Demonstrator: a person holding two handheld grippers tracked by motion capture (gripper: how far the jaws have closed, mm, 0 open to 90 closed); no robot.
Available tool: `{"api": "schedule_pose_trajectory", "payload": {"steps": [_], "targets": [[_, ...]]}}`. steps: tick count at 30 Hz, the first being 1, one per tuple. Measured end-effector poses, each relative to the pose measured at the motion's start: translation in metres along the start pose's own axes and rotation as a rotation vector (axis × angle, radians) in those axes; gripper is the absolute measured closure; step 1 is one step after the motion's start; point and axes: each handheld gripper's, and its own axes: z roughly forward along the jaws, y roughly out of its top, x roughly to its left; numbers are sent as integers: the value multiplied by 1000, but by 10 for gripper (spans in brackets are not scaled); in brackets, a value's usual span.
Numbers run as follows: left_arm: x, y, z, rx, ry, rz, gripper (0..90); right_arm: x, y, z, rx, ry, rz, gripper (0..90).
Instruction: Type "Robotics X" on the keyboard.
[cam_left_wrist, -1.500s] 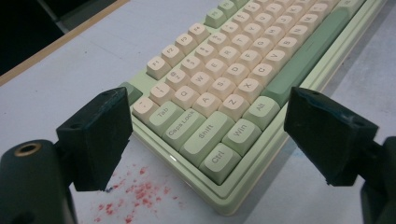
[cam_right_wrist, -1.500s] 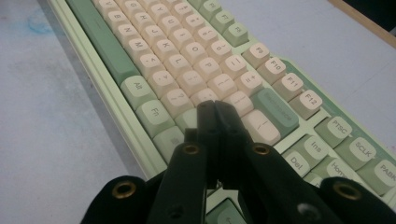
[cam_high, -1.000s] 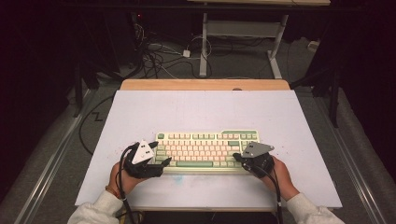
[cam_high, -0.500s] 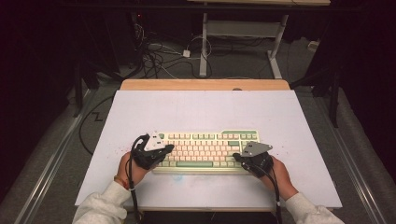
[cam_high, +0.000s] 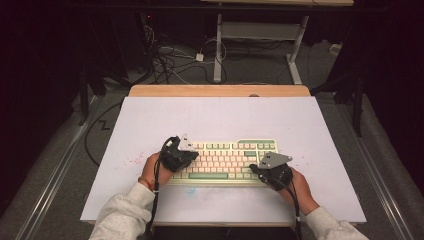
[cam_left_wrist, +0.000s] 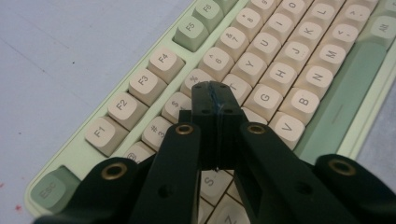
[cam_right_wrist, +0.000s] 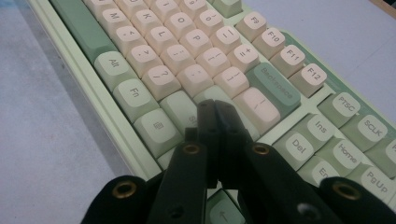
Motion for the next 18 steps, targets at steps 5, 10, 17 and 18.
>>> {"api": "schedule_pose_trajectory", "payload": {"steps": [5,10,17,18], "targets": [[2,2,5,0,4,-3,877,0,0,0,0,-1,-3,900],[1,3,8,2,0,0,878,0,0,0,2,-2,-3,900],[-2,5,9,5,-3,13,878,0,0,0,2,-2,-6,900],[-2,5,10,7,-2,16,878,0,0,0,2,-3,-6,900]]}}
